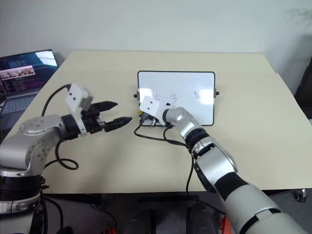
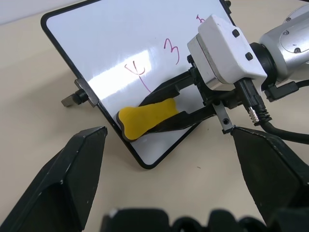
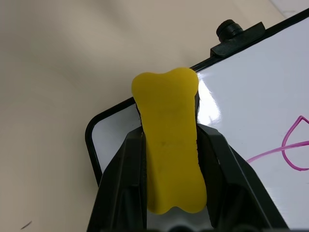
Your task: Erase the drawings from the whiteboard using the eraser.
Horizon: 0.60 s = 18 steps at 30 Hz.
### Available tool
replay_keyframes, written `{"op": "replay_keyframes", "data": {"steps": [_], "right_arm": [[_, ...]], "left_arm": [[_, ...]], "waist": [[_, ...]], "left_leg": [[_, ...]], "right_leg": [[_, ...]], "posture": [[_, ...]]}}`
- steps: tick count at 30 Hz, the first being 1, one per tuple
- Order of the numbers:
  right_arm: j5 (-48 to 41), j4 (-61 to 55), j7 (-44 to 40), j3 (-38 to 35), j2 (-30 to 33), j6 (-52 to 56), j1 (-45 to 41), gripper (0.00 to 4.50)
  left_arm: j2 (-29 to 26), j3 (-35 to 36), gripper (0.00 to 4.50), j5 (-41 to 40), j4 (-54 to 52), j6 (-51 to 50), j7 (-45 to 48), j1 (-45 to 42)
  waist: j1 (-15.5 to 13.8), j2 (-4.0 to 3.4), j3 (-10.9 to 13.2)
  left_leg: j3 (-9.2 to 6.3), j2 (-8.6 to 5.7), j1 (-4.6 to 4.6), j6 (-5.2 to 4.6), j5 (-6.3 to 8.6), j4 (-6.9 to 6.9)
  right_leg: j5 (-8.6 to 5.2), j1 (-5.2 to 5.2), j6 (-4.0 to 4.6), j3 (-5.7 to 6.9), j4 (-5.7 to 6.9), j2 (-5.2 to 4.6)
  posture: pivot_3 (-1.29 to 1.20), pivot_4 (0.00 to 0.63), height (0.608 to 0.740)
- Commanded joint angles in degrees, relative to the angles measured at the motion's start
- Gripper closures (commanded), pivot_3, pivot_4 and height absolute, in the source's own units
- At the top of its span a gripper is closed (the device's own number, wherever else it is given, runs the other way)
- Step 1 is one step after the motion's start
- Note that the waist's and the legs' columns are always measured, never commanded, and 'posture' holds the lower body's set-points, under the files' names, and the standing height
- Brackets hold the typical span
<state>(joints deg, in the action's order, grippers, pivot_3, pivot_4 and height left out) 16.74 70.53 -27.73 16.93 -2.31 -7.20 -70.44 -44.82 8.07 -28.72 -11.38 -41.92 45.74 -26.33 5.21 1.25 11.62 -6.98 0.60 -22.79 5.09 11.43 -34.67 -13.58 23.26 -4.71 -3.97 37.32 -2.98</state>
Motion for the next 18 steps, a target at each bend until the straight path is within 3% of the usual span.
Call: {"op": "replay_keyframes", "data": {"steps": [1,10,15,18], "right_arm": [[-0.4,0.4,4.9,-2.2,2.6,1.4,-2.0,3.40],[-0.7,1.8,13.6,-5.5,5.2,1.9,-4.6,3.40],[-0.2,1.7,10.8,-4.8,4.4,1.9,-3.8,3.40],[1.2,1.5,4.5,-2.2,3.6,2.2,-1.6,3.40]], "left_arm": [[-0.6,0.1,0.00,0.4,-0.7,1.3,0.5,-1.4],[0.0,-0.9,0.00,0.7,-0.5,1.4,0.8,-2.2],[0.0,-1.1,0.00,0.8,-0.2,1.5,1.2,-2.5],[0.0,-1.1,0.00,0.9,0.0,1.5,1.4,-2.8]], "waist": [[-0.1,0.00,0.0],[-0.3,0.00,0.0],[-0.3,0.00,0.0],[-0.1,0.01,0.0]], "left_leg": [[-0.01,0.00,0.00,0.00,0.00,-0.02],[-0.04,-0.01,-0.03,0.01,-0.01,-0.11],[-0.04,-0.01,-0.03,0.01,-0.01,-0.12],[-0.04,-0.01,-0.02,0.01,-0.01,-0.12]], "right_leg": [[0.00,0.00,0.00,0.00,0.01,0.00],[-0.01,-0.02,0.02,0.02,0.06,0.01],[0.00,-0.02,0.02,0.01,0.06,0.01],[-0.01,-0.02,0.01,0.01,0.07,0.02]], "posture": [[0.00,0.150,0.740],[0.00,0.150,0.740],[0.00,0.150,0.740],[0.00,0.150,0.740]]}}
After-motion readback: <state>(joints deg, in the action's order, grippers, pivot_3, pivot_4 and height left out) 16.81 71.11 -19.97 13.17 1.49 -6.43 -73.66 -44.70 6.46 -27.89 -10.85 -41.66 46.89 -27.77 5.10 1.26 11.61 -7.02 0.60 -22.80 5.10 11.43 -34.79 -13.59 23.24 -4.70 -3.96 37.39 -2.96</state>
